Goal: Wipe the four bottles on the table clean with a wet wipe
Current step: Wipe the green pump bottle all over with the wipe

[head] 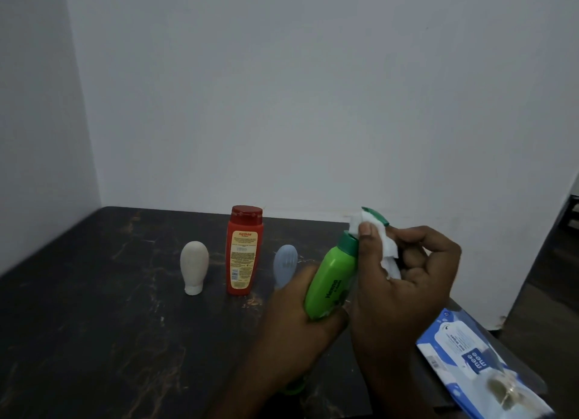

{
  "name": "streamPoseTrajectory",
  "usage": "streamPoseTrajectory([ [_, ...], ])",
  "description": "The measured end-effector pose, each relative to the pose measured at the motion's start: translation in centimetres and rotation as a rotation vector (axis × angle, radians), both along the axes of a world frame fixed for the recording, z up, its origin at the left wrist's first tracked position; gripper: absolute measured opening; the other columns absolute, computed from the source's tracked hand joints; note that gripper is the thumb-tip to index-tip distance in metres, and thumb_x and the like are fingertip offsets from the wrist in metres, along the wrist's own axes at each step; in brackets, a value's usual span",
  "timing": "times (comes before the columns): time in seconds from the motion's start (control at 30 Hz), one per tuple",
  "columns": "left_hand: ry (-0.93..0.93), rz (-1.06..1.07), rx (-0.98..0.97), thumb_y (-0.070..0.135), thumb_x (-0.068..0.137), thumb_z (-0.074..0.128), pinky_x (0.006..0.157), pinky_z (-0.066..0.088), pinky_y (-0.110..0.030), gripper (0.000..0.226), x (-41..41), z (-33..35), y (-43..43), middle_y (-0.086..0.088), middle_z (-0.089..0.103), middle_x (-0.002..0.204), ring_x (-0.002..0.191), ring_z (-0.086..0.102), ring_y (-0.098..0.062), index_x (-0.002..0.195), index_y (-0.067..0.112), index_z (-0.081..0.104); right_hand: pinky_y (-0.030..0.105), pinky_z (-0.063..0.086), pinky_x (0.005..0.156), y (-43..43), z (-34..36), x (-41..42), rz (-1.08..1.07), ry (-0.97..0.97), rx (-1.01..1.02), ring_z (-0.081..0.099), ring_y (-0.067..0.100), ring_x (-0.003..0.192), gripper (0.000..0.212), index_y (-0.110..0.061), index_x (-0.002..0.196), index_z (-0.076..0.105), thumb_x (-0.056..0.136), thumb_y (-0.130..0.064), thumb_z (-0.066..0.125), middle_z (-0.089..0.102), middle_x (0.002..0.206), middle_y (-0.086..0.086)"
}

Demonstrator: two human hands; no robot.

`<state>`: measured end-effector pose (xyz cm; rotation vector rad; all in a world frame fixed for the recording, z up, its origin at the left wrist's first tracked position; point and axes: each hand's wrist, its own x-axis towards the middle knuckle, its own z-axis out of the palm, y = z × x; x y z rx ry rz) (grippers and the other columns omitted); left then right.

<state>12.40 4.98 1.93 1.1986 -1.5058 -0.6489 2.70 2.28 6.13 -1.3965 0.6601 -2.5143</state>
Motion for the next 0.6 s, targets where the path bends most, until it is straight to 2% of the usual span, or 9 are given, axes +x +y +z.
streamPoseTrajectory([
  [0.07, 0.004, -0.012, -0.016, 0.033, 0.082, 0.074, 0.088, 0.056, -0.034, 0.034, -0.1, -0.1, 0.0, 0.016, 0.070, 0.105, 0.095, 0.066, 0.001, 0.109, 0.049, 0.059, 0.024, 0.057, 0.079, 0.2, 0.2, 0.2, 0.039, -0.050, -0.007, 0.072, 0.020, 0.089, 0.039, -0.023, 0.099, 0.049, 0.083, 0.000, 0.076, 0.067, 0.092, 0.017],
  [0.17, 0.031, -0.031, -0.050, 0.022, 0.085, 0.075, 0.079, 0.049, -0.011, 0.035, 0.3, 0.0, 0.3, 0.039, 0.064, 0.097, 0.091, 0.061, 0.015, 0.104, 0.047, 0.059, 0.026, 0.058, 0.074, 0.0, 0.6, -0.2, 0.102, -0.142, 0.054, 0.072, 0.022, 0.084, 0.032, -0.017, 0.100, 0.052, 0.086, 0.002, 0.073, 0.069, 0.089, 0.015],
  [0.2, 0.031, -0.037, -0.044, 0.020, 0.086, 0.076, 0.076, 0.048, -0.007, 0.037, 0.5, 0.1, 0.5, 0.044, 0.062, 0.095, 0.089, 0.060, 0.018, 0.102, 0.048, 0.059, 0.026, 0.059, 0.071, -0.2, 0.8, -0.6, 0.144, -0.167, 0.102, 0.073, 0.021, 0.083, 0.028, -0.013, 0.103, 0.055, 0.087, 0.000, 0.073, 0.072, 0.089, 0.012],
  [0.27, 0.015, -0.051, -0.033, 0.023, 0.084, 0.078, 0.080, 0.052, -0.013, 0.037, 1.0, 0.1, 0.3, 0.031, 0.068, 0.102, 0.094, 0.064, 0.010, 0.109, 0.045, 0.062, 0.025, 0.058, 0.070, -0.6, 1.3, -1.6, 0.168, -0.139, 0.171, 0.072, 0.013, 0.082, 0.020, -0.008, 0.107, 0.063, 0.089, -0.005, 0.072, 0.074, 0.090, 0.002],
  [0.37, -0.002, -0.093, 0.016, 0.028, 0.084, 0.078, 0.090, 0.057, -0.032, 0.040, 1.6, 0.4, 0.4, 0.012, 0.070, 0.108, 0.099, 0.067, -0.002, 0.116, 0.046, 0.060, 0.026, 0.057, 0.081, -1.0, 2.0, -3.1, 0.200, 0.002, 0.178, 0.070, 0.011, 0.095, 0.012, -0.011, 0.104, 0.072, 0.093, -0.008, 0.069, 0.075, 0.098, -0.003],
  [0.43, -0.017, -0.107, 0.035, 0.029, 0.084, 0.077, 0.093, 0.056, -0.037, 0.042, 1.8, 0.5, 0.4, 0.012, 0.071, 0.109, 0.101, 0.067, -0.003, 0.117, 0.048, 0.059, 0.033, 0.055, 0.090, -1.2, 2.3, -3.8, 0.289, 0.088, 0.180, 0.070, 0.019, 0.104, 0.014, -0.013, 0.103, 0.074, 0.094, -0.006, 0.066, 0.076, 0.104, 0.001],
  [0.5, -0.012, -0.105, 0.029, 0.029, 0.085, 0.077, 0.093, 0.056, -0.036, 0.043, 1.8, 0.6, 0.4, 0.013, 0.071, 0.109, 0.101, 0.067, -0.002, 0.118, 0.048, 0.059, 0.044, 0.052, 0.096, -1.0, 2.4, -4.2, 0.436, 0.156, 0.181, 0.068, 0.029, 0.109, 0.017, -0.010, 0.103, 0.075, 0.096, -0.003, 0.061, 0.075, 0.108, 0.009],
  [0.53, -0.006, -0.101, 0.023, 0.029, 0.085, 0.077, 0.092, 0.056, -0.035, 0.043, 1.9, 0.6, 0.4, 0.015, 0.070, 0.110, 0.102, 0.067, -0.001, 0.118, 0.049, 0.058, 0.045, 0.051, 0.097, -0.8, 2.5, -4.5, 0.466, 0.196, 0.169, 0.068, 0.031, 0.110, 0.019, -0.008, 0.103, 0.075, 0.095, -0.001, 0.060, 0.075, 0.109, 0.010],
  [0.6, -0.016, -0.095, 0.016, 0.030, 0.085, 0.077, 0.093, 0.055, -0.035, 0.045, 2.0, 0.5, 0.3, 0.017, 0.070, 0.111, 0.103, 0.066, 0.001, 0.120, 0.049, 0.058, 0.035, 0.053, 0.095, -0.2, 2.9, -5.0, 0.401, 0.311, 0.126, 0.070, 0.024, 0.107, 0.020, -0.007, 0.103, 0.075, 0.094, 0.003, 0.059, 0.076, 0.106, 0.005],
])
